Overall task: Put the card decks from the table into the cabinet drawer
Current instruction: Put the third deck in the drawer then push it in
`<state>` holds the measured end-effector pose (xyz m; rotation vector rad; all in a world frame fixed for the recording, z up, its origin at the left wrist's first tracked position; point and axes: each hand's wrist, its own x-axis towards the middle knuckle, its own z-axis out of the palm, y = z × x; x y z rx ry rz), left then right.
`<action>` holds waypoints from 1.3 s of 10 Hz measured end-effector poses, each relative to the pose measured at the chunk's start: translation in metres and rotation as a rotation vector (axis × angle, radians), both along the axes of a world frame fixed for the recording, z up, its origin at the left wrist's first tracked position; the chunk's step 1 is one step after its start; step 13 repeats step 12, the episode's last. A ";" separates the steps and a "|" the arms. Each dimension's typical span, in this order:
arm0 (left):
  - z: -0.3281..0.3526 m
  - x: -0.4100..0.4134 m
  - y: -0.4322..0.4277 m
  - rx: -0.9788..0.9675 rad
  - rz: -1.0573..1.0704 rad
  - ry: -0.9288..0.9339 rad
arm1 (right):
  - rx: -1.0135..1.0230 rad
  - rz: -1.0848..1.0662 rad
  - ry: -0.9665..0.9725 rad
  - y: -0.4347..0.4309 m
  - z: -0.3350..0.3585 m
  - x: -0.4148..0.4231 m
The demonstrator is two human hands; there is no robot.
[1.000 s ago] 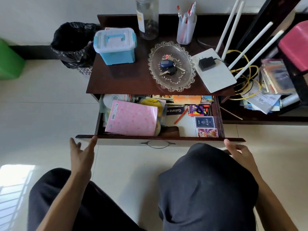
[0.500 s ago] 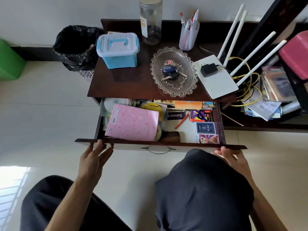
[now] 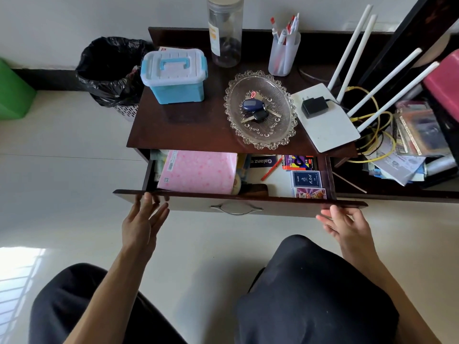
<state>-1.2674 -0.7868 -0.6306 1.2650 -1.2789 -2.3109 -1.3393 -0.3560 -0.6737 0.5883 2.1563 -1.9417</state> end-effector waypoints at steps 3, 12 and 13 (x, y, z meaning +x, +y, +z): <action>-0.014 -0.039 -0.002 -0.145 -0.010 -0.017 | -0.024 -0.028 0.009 -0.012 0.006 -0.041; -0.017 -0.096 -0.008 -0.371 -0.088 -0.108 | -0.025 0.028 0.019 -0.025 0.017 -0.097; -0.017 -0.096 -0.008 -0.371 -0.088 -0.108 | -0.025 0.028 0.019 -0.025 0.017 -0.097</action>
